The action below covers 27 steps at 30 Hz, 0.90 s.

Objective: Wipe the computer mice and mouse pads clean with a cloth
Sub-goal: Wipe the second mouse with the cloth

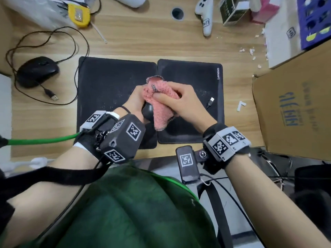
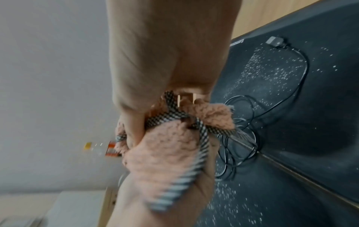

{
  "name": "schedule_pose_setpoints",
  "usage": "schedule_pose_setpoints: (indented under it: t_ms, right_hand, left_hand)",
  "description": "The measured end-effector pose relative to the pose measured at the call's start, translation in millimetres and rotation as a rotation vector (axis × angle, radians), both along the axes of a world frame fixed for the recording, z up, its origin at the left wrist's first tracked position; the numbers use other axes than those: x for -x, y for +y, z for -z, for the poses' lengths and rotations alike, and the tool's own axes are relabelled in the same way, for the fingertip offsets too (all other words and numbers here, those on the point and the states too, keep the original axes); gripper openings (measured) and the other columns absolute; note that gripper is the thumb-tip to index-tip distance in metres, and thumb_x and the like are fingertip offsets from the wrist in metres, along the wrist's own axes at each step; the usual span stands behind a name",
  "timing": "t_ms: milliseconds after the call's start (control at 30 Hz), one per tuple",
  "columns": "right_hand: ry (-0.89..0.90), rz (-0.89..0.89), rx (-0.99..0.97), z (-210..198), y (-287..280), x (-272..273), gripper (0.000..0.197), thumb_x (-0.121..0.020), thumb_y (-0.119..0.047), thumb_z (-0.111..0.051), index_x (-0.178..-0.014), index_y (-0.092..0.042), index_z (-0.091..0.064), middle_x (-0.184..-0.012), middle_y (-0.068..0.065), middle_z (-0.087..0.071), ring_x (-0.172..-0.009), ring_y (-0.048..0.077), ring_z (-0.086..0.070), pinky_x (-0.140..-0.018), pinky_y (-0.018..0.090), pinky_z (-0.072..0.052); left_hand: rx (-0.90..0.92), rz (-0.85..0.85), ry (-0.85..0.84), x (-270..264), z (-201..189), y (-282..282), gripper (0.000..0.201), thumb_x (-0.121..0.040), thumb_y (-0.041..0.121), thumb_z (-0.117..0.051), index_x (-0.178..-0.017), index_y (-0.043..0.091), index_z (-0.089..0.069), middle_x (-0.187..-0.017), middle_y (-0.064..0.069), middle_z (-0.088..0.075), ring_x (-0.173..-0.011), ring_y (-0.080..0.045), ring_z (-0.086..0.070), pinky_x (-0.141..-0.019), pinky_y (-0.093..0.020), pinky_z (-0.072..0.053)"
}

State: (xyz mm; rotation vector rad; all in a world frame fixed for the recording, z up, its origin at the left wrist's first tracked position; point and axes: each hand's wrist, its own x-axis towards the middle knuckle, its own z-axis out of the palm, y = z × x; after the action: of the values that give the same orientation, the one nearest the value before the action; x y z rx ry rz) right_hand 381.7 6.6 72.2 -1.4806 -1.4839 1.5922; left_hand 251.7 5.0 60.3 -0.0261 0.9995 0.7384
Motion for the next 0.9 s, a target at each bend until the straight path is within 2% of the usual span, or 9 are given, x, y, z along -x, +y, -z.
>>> schedule_pose_setpoints:
  t_ms: [100, 167, 300, 400, 533, 667, 767, 833, 900]
  right_hand:
    - [-0.089, 0.104, 0.012, 3.3, 16.1, -26.8, 0.025, -0.086, -0.028, -0.07, -0.107, -0.016, -0.072, -0.094, -0.004, -0.074, -0.084, 0.005, -0.069, -0.076, 0.029, -0.056]
    - [-0.069, 0.066, 0.001, 1.1, 18.2, -41.2, 0.024, -0.086, -0.025, -0.07, -0.108, -0.015, -0.072, -0.091, -0.006, -0.073, -0.079, 0.002, -0.068, -0.068, 0.02, -0.054]
    - [-0.017, -0.141, -0.029, 1.6, 10.5, -61.5, 0.032, -0.08, -0.023, -0.076, -0.111, -0.018, -0.071, -0.103, -0.002, -0.073, -0.096, 0.012, -0.068, -0.089, 0.033, -0.054]
    - [0.01, -0.068, -0.036, 9.5, 21.1, -75.9, 0.031, -0.08, -0.024, -0.076, -0.11, -0.017, -0.071, -0.101, -0.006, -0.072, -0.096, 0.009, -0.067, -0.091, 0.037, -0.054]
    - [-0.017, 0.037, 0.008, 17.8, 43.2, -94.9, 0.037, -0.078, -0.04, -0.074, -0.111, -0.023, -0.072, -0.099, -0.008, -0.074, -0.096, 0.008, -0.069, -0.094, 0.042, -0.053]
    - [0.018, -0.094, 0.0, 12.3, 39.2, -111.7, 0.027, -0.081, -0.025, -0.075, -0.107, -0.019, -0.071, -0.1, -0.004, -0.073, -0.093, 0.009, -0.068, -0.09, 0.032, -0.054]
    - [0.057, -0.14, -0.02, 13.4, 35.7, -119.2, 0.027, -0.079, -0.017, -0.077, -0.105, -0.017, -0.07, -0.1, -0.006, -0.071, -0.093, 0.002, -0.064, -0.087, 0.019, -0.05]
    - [0.042, -0.079, -0.01, 17.0, 43.8, -121.9, 0.025, -0.08, -0.018, -0.076, -0.104, -0.019, -0.07, -0.099, -0.006, -0.072, -0.092, 0.004, -0.066, -0.086, 0.023, -0.053]
    - [0.02, 0.034, 0.027, 21.0, 54.2, -125.1, 0.025, -0.082, -0.023, -0.074, -0.107, -0.021, -0.071, -0.098, -0.007, -0.073, -0.092, 0.006, -0.068, -0.087, 0.031, -0.056]
  left_hand:
    - [-0.006, 0.1, 0.039, -24.9, -3.4, 8.0, 0.037, -0.1, 0.03, -0.033, -0.098, 0.006, -0.061, -0.084, -0.013, -0.066, -0.07, -0.025, -0.067, -0.061, -0.034, -0.059]
    - [-0.005, 0.085, 0.089, -37.6, -1.6, 13.3, 0.035, -0.099, 0.029, -0.034, -0.093, 0.007, -0.061, -0.081, -0.011, -0.066, -0.071, -0.023, -0.065, -0.067, -0.032, -0.057]
    - [0.053, 0.0, 0.228, -47.0, 10.8, 29.4, 0.029, -0.095, 0.027, -0.034, -0.077, 0.013, -0.052, -0.076, -0.007, -0.057, -0.068, -0.021, -0.058, -0.067, -0.027, -0.05]
    - [-0.008, 0.027, 0.181, -71.4, 6.2, 28.2, 0.028, -0.088, 0.026, -0.042, -0.076, 0.011, -0.062, -0.069, -0.008, -0.067, -0.06, -0.02, -0.067, -0.058, -0.027, -0.057]
    - [-0.064, 0.156, 0.131, -102.7, 3.7, 28.5, 0.031, -0.084, 0.042, -0.054, -0.081, 0.015, -0.068, -0.082, -0.007, -0.067, -0.079, -0.023, -0.063, -0.08, -0.037, -0.048]
    - [-0.031, 0.029, 0.306, -105.7, 15.4, 38.0, 0.046, -0.102, 0.027, -0.032, -0.072, 0.02, -0.066, -0.053, 0.008, -0.066, -0.05, -0.007, -0.065, -0.052, -0.021, -0.053]
    - [0.002, -0.035, 0.296, -112.7, 13.3, 42.5, 0.054, -0.103, 0.029, -0.023, -0.066, 0.014, -0.059, -0.042, 0.002, -0.06, -0.047, -0.015, -0.061, -0.035, -0.016, -0.045]
    - [0.086, -0.019, 0.21, -124.0, 10.0, 47.0, 0.06, -0.1, 0.032, -0.03, -0.057, 0.008, -0.064, -0.052, -0.008, -0.064, -0.055, -0.022, -0.065, -0.044, -0.019, -0.052]
    - [0.106, 0.029, 0.145, -136.0, 6.5, 48.0, 0.041, -0.095, 0.038, -0.042, -0.082, 0.008, -0.067, -0.083, -0.012, -0.07, -0.08, -0.026, -0.068, -0.071, -0.033, -0.059]
